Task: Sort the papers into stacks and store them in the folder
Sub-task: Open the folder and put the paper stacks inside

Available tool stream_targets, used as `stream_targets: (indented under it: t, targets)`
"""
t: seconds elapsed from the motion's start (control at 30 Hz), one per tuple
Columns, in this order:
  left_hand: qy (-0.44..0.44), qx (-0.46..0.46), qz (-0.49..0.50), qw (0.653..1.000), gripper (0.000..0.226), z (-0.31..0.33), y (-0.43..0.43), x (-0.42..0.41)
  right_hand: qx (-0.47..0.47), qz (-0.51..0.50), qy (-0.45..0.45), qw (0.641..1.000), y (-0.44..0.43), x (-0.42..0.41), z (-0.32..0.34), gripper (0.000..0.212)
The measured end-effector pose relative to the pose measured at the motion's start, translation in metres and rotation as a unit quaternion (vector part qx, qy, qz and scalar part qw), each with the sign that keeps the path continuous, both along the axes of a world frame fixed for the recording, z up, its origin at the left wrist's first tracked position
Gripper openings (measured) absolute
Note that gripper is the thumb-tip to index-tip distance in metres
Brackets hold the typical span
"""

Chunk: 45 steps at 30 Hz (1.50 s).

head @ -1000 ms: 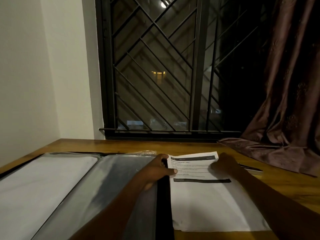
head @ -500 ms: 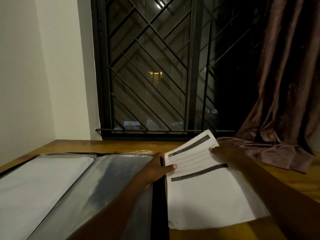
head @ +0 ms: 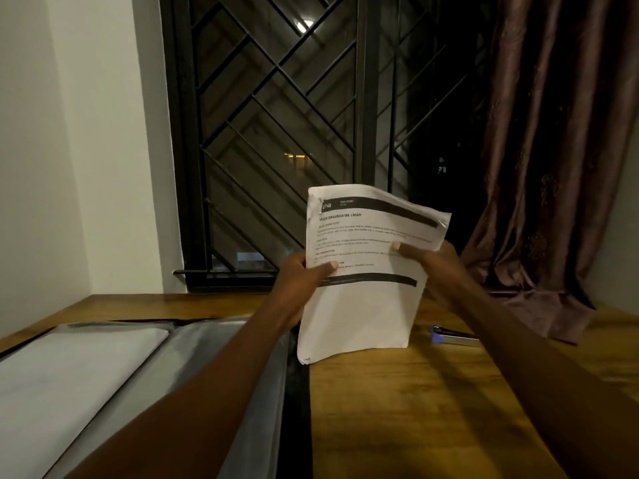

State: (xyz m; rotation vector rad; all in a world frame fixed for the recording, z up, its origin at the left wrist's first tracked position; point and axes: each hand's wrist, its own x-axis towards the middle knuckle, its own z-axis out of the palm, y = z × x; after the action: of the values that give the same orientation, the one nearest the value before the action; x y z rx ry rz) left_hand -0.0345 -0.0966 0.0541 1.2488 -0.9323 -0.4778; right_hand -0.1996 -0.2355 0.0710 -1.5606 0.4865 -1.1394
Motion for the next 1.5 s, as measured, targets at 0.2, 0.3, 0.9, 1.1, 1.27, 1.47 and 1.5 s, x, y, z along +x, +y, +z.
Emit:
stream_targets:
  t: [0.2,0.3,0.9,1.1,1.27,1.47,1.5]
  targets:
    - [-0.001,-0.01,0.016,1.0,0.028,-0.01,-0.004,0.005,-0.017,-0.023,-0.019,0.999,0.002,0.006,0.003,0.032]
    - [0.083,-0.023,-0.018,0.996,0.025,0.003,-0.003,0.02,-0.088,-0.02,-0.001,0.996,0.007,0.012,0.011,0.023]
    - [-0.259,0.245,0.163,0.92,0.018,-0.057,0.088,0.185,0.207,0.07,0.134,0.967,0.014,0.166,-0.073,0.04]
    - [-0.309,0.309,0.14,0.889,0.033,-0.081,0.053,0.189,0.252,0.056,0.083,0.962,0.0,0.191,-0.11,0.035]
    - [-0.299,0.269,0.149,0.903,0.025,-0.084,0.032,0.184,0.279,0.06,0.06,0.957,-0.008,0.192,-0.112,0.033]
    - [-0.318,0.244,0.149,0.904,0.025,-0.099,0.03,0.188,0.301,0.071,0.022,0.951,-0.007,0.187,-0.109,0.026]
    - [-0.325,0.243,0.147,0.902,0.024,-0.099,0.03,0.189,0.303,0.07,0.022,0.95,-0.007,0.188,-0.11,0.028]
